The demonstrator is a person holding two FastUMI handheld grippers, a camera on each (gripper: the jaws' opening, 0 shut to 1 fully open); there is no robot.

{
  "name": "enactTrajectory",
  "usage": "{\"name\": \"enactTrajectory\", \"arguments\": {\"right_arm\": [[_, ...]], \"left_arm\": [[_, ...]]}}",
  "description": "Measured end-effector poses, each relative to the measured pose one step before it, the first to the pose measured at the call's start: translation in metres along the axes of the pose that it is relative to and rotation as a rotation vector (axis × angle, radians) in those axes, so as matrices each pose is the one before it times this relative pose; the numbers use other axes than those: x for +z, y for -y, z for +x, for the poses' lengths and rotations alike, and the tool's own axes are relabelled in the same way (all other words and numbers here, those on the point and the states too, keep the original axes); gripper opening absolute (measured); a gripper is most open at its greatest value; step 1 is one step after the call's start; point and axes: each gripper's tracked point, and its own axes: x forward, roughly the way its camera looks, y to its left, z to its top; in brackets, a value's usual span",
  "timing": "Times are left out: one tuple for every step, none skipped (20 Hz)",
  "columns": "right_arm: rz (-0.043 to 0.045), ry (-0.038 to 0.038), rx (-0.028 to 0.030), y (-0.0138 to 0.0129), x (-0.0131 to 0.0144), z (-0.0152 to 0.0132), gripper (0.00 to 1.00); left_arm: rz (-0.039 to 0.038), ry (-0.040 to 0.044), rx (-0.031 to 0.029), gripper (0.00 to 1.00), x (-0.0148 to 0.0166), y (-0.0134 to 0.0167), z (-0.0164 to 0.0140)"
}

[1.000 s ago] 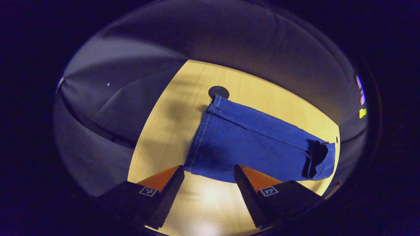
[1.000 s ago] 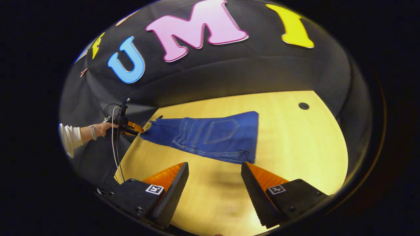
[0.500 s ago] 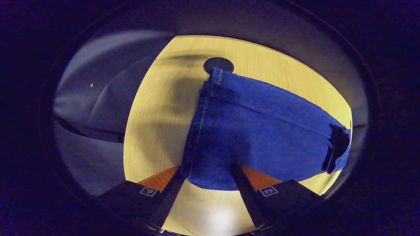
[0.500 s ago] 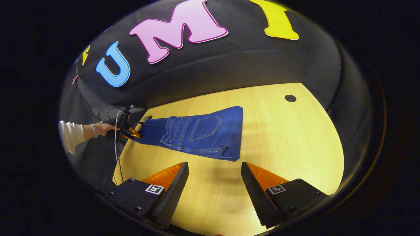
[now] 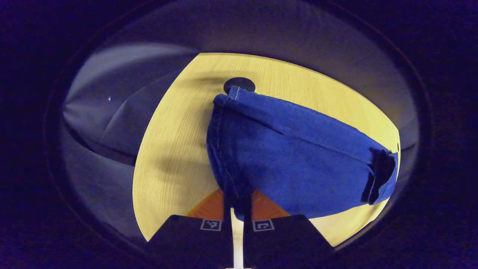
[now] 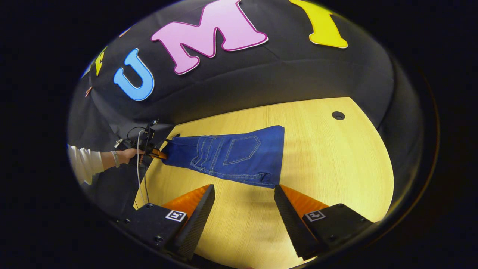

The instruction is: Grasp the waist and the cuffs of the jeans and fold them to make the two legs overlap; first hold the waist and fold one-third of the jeans toward the cuffs, then hold the cuffs and fold the remaining one-third in the same direction to finish folding.

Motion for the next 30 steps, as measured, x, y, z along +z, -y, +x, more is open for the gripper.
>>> {"name": "enactTrajectory", "arguments": {"right_arm": [[-0.00142,0.00851,-0.00457,0.00187,0.00328,-0.00320,0.98],[0.00337,0.01185,-0.00188,0.00158,0.00362,-0.00379,0.98],[0.00600,0.01085,-0.00373,0.00278,0.00308,-0.00299,0.98],[0.00362,0.00785,-0.00382,0.00346,0.00128,-0.00266,0.98],[0.00034,0.00671,-0.00218,0.00202,0.00174,-0.00146,0.98],[-0.00174,0.00577,-0.00198,0.00064,0.00117,-0.00199,0.98],[0.00133,0.00546,0.00125,-0.00013,0.00129,-0.00099,0.98],[0.00323,0.00713,0.00472,-0.00119,0.00080,-0.00192,0.98],[0.00413,0.00666,0.00490,-0.00216,0.00211,-0.00178,0.98],[0.00348,0.00611,0.00791,-0.00267,0.00111,-0.00223,0.98],[-0.00287,0.00765,0.00586,-0.00163,0.00126,-0.00326,0.98],[-0.00645,0.00651,0.00239,-0.00041,0.00092,-0.00265,0.98],[-0.00643,0.00444,0.00095,0.00018,0.00059,-0.00345,0.98],[-0.00692,0.00532,-0.00127,0.00047,-0.00004,-0.00491,0.98],[-0.01182,0.00792,-0.00380,0.00237,0.00060,-0.00581,0.98],[-0.01226,0.00790,-0.00688,0.00330,-0.00042,-0.00518,0.98],[-0.00867,0.00429,-0.00999,0.00099,0.00106,-0.00628,0.98],[-0.00800,0.00963,-0.00800,0.00493,-0.00143,-0.00485,0.98],[-0.00436,0.00469,-0.00066,0.00299,-0.00282,-0.00634,0.98],[-0.00482,0.00103,0.00225,0.00101,-0.00375,-0.00519,0.98],[-0.00927,-0.00211,-0.00158,0.00239,-0.00434,-0.00522,0.98],[-0.01256,-0.00458,-0.00647,0.00363,-0.00423,-0.00335,0.98],[-0.00333,-0.00323,-0.00509,0.00495,-0.00386,-0.00259,0.98],[0.01253,-0.00251,0.00786,0.00116,-0.00282,-0.00153,0.98],[0.01643,-0.00193,0.00997,0.00032,-0.00171,0.00049,0.98],[0.00648,-0.00387,0.00823,0.00242,-0.00240,0.00146,0.98],[-0.00679,-0.00463,-0.00198,0.00504,-0.00225,0.00196,0.98],[-0.01232,-0.00229,-0.00288,0.00514,0.00011,0.00343,0.98],[-0.00374,-0.00122,0.01192,0.00137,0.00203,0.00331,0.98],[0.00385,0.00059,0.01831,-0.00009,0.00323,0.00507,0.98]], "left_arm": [[-0.00559,0.01496,-0.01977,0.13,0.00294,0.00627,-0.00537],[-0.00833,0.03938,-0.04038,0.08,0.00825,0.01002,-0.00801],[0.00250,0.02961,-0.05132,0.08,0.00651,0.01425,-0.01165],[0.01427,0.03719,-0.03131,0.07,0.01015,0.01012,-0.01782],[0.01834,0.03504,-0.04922,0.07,0.01077,0.01422,-0.01763],[0.01889,0.04291,-0.04894,0.07,0.00971,0.01620,-0.01666],[0.02158,0.04197,-0.04943,0.07,0.01114,0.01992,-0.02103],[0.02555,0.02879,-0.04051,0.07,0.00836,0.02035,-0.01846],[0.04189,0.03053,-0.03640,0.07,0.00886,0.02739,-0.01852],[0.05563,0.02709,-0.03882,0.07,0.00992,0.02950,-0.01461],[0.04711,0.02066,-0.04223,0.07,0.00967,0.03343,-0.01284],[0.04305,0.02077,-0.04798,0.07,0.00839,0.03168,-0.00271],[0.03887,0.01953,-0.03972,0.07,0.01128,0.02924,-0.00205],[0.03116,0.00166,-0.03751,0.07,0.00385,0.02778,0.00388],[0.03535,-0.00289,-0.02732,0.07,-0.00358,0.02267,0.00839],[0.01997,-0.02045,-0.02219,0.07,-0.00101,0.02303,0.01457],[0.01304,-0.02718,-0.01447,0.07,-0.00777,0.02384,0.01590],[0.01770,-0.02684,-0.00546,0.07,-0.01220,0.01457,0.02168],[0.03143,-0.01744,0.00408,0.07,-0.01224,0.01148,0.02203],[0.03055,-0.02802,0.01907,0.07,-0.01296,0.00817,0.02302],[0.02176,-0.03936,0.03285,0.07,-0.01670,0.00554,0.02250],[0.01168,-0.04953,0.03157,0.08,-0.01692,0.00391,0.02168],[0.00372,-0.04855,0.01971,0.09,-0.01694,0.00128,0.01841],[-0.00646,-0.06022,0.01153,0.10,-0.01918,-0.00378,0.01989],[-0.00994,-0.05862,0.01075,0.12,-0.02037,-0.00181,0.01723],[-0.01348,-0.04477,0.01449,0.14,-0.01698,-0.00191,0.01474],[-0.00024,-0.01339,0.00802,0.17,-0.00778,-0.00034,0.01037],[0.00316,0.01033,0.01224,0.21,0.00108,0.00299,0.00422],[0.01112,0.00808,0.01143,0.23,0.00032,0.00254,0.00105],[0.01047,0.00911,0.00104,0.36,0.00145,0.00053,-0.00246]]}}
